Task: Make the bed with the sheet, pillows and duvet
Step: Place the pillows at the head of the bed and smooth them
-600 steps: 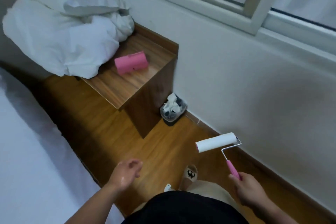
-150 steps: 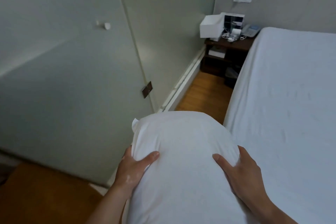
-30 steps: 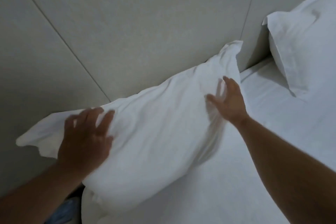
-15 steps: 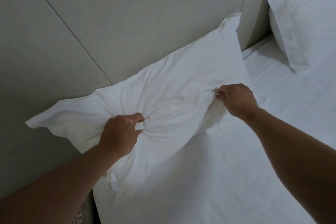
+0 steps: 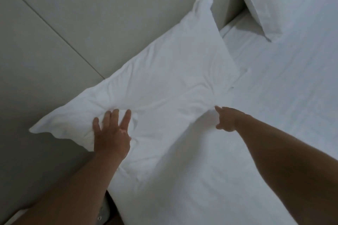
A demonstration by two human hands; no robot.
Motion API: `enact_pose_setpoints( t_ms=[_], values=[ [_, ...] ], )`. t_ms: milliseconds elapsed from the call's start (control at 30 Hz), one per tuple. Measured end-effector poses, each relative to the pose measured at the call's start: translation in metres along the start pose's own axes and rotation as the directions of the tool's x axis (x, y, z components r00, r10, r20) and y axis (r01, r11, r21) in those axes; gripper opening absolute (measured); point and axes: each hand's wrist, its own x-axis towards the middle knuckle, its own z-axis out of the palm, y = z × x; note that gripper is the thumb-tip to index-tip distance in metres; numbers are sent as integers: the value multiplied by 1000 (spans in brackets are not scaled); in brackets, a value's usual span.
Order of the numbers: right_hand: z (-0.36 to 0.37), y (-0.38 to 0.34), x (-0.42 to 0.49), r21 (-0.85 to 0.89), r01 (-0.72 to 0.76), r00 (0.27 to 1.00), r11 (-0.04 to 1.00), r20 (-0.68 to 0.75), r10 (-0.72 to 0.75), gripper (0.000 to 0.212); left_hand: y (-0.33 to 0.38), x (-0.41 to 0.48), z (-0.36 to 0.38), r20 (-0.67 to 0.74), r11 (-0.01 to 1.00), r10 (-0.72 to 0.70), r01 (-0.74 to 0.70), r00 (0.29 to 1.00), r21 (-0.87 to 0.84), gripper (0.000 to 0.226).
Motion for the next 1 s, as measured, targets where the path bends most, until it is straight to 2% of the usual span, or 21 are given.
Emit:
enact_pose_setpoints(
  t_ms=[33, 200, 300, 333, 400, 567, 667, 700, 767, 833, 933, 1000],
  values=[
    [14, 9, -15, 12, -23, 1000, 1000, 17, 23, 87, -5, -9, 3, 25, 1000, -9, 8, 1000, 10, 93],
    [108, 32, -123, 244, -35, 991, 969, -115, 65, 80, -26, -63, 16, 202, 992, -90, 106, 975, -69, 94],
    [178, 30, -203, 343, -79, 991, 936, -71, 109, 79, -25, -101, 12, 377, 933, -138, 248, 916, -260, 84],
    [197, 26, -232, 373, -98, 990, 923, -58, 129, 78, -22, -117, 12, 428, 903, -117, 275, 896, -330, 83],
    [226, 15, -297, 428, -142, 984, 893, -37, 174, 77, -15, -159, 11, 507, 880, 7, 236, 862, -412, 87],
    [280, -13, -469, 573, -272, 924, 773, -70, 377, 72, 32, -279, 9, 566, 814, 312, 92, 763, -574, 76],
    [329, -40, -571, 712, -323, 845, 624, -81, 529, 65, 71, -359, 7, 513, 724, 467, 21, 721, -689, 62],
    [349, -50, -605, 755, -335, 809, 563, -75, 583, 63, 82, -390, 7, 512, 721, 520, -30, 683, -692, 59],
    [392, -71, -670, 834, -357, 744, 422, -20, 668, 60, 98, -450, 5, 550, 736, 617, -165, 563, -657, 57],
    [442, -92, -731, 888, -374, 685, 268, 69, 726, 58, 110, -506, -5, 583, 721, 674, -232, 453, -653, 60],
    [521, -118, -804, 935, -355, 513, -18, 211, 832, 50, 136, -571, -33, 521, 625, 780, -445, 346, -641, 58],
    [568, -126, -841, 933, -272, 396, -238, 333, 856, 44, 162, -603, -59, 475, 539, 834, -602, 282, -589, 57]
  ],
)
